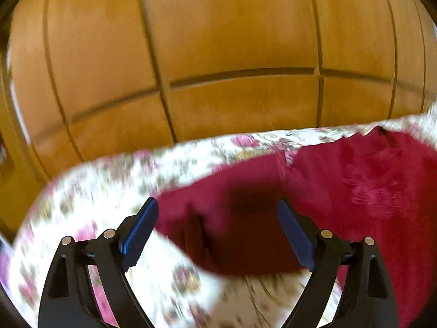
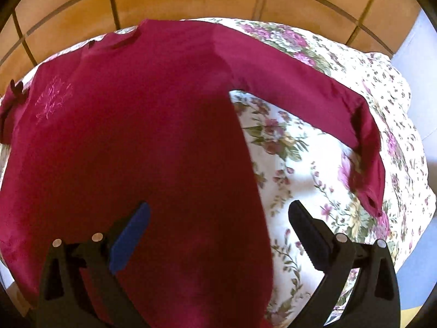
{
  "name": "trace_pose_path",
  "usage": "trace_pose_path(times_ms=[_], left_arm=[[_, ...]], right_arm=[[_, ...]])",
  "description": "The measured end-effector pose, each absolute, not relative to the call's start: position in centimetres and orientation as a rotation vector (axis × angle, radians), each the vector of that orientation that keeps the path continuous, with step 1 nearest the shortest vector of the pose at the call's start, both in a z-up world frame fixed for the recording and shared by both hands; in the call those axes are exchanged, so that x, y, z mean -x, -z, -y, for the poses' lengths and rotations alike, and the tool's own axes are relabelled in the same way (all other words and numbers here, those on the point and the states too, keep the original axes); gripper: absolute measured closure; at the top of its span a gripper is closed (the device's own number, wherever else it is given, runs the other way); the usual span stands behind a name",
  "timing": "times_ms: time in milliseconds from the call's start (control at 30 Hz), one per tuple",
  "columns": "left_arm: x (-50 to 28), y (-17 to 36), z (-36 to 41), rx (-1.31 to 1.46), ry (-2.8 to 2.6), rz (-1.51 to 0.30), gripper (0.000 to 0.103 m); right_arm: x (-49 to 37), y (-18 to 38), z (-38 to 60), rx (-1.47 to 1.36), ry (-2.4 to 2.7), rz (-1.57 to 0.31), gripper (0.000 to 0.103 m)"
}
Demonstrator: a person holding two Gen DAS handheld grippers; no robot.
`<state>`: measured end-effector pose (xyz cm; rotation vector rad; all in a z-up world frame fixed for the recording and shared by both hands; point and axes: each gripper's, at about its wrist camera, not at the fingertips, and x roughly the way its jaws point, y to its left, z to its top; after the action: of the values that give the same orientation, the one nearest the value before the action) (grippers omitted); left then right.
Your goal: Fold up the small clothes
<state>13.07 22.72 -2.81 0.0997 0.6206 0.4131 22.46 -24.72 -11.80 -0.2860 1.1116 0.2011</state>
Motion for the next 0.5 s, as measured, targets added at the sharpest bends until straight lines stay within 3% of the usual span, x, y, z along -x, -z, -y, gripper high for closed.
trace_pose_path(times_ms=[100,133,167,233,333,500], left_arm=[[-15.8,3.6,-22.4,-0.226,-0.4,-0.623,0.016],[-16.7,4.0,-22.7,-0.265,-0.368,-0.639,0.025],[-17.1,4.3,-22.7,-0.284,-0.341,-0.659,0.057],[-18.1,4.8,-23.8,-0.247,-0.278,-0.725,0.091],[-16.0,3.1,-26.5,-0.094,-0.323,-0.656,0.103],[-10.8,0.8,-33.8,0.162,-0.459,-0.566,0.103]], right_arm=[[-22.8,12.5,24.4,0.293,-0.201,-1.129,0.002],[-22.9,12.7,24.4,0.293,-0.201,-1.136,0.002],[-23.1,12.9,24.4,0.289,-0.198,-1.141,0.002],[-23.1,13.0,24.8,0.273,-0.196,-1.153,0.002],[-23.4,13.5,25.4,0.219,-0.19,-1.187,0.002],[-24.6,14.4,27.1,0.057,-0.177,-1.261,0.002]])
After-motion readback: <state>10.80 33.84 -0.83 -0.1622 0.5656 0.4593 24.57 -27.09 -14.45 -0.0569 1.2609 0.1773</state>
